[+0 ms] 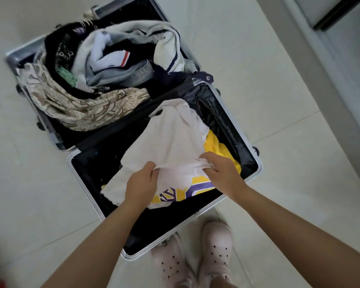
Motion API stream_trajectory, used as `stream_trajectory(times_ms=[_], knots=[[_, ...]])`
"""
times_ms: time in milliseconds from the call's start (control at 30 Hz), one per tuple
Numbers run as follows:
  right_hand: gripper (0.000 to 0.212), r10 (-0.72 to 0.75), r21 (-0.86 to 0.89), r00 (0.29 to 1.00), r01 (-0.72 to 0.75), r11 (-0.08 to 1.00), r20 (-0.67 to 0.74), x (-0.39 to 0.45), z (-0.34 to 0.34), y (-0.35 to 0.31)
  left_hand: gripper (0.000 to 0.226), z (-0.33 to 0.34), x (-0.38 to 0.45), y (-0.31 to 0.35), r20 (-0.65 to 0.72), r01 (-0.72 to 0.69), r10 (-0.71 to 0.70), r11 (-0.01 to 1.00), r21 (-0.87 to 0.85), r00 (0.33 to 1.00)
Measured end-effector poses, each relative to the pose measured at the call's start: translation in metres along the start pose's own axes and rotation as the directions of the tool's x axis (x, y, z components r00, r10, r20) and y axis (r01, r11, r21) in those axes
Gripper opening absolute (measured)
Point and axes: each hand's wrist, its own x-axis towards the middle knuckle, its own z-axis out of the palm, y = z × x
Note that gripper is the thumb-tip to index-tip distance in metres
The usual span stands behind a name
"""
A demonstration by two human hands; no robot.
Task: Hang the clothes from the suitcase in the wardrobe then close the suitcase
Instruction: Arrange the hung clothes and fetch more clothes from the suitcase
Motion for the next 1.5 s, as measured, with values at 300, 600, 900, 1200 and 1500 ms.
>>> stream_trajectory(times_ms=[300, 600, 900, 1200, 1500], knots=[[0.014, 0.048, 0.253, 0.999, -0.04, 0.967, -0.025, -0.063, -0.129, -0.156, 0.036, -0.128, -0.092, 0.115, 0.247, -0.152, 0.123, 0.983, 0.103, 0.961], [0.028, -0.001, 0.601, 0.955, 0.187, 0.777, -0.295, -0.091, -0.277, -0.348, 0.033, -0.295, -0.145, 0.238, -0.242, -0.172, 0.236, 0.951, 0.258, 0.941], [0.027, -0.042, 0.672, 0.81, 0.513, 0.534, -0.585, -0.161, -0.416, -0.524, 0.009, -0.469, -0.217, 0.369, -0.572, -0.387, 0.229, 0.906, -0.171, 0.788], [0.021, -0.071, 0.652, 0.709, 0.68, 0.335, -0.702, -0.262, -0.542, -0.61, 0.021, -0.574, -0.333, 0.517, -0.571, -0.682, 0.472, 0.696, -0.227, 0.672], [0.1, -0.783, -0.61, 0.564, 0.531, 0.588, -0.263, -0.335, -0.551, -0.627, 0.027, -0.599, -0.422, 0.6, -0.445, -0.726, 0.575, 0.556, -0.404, 0.687]])
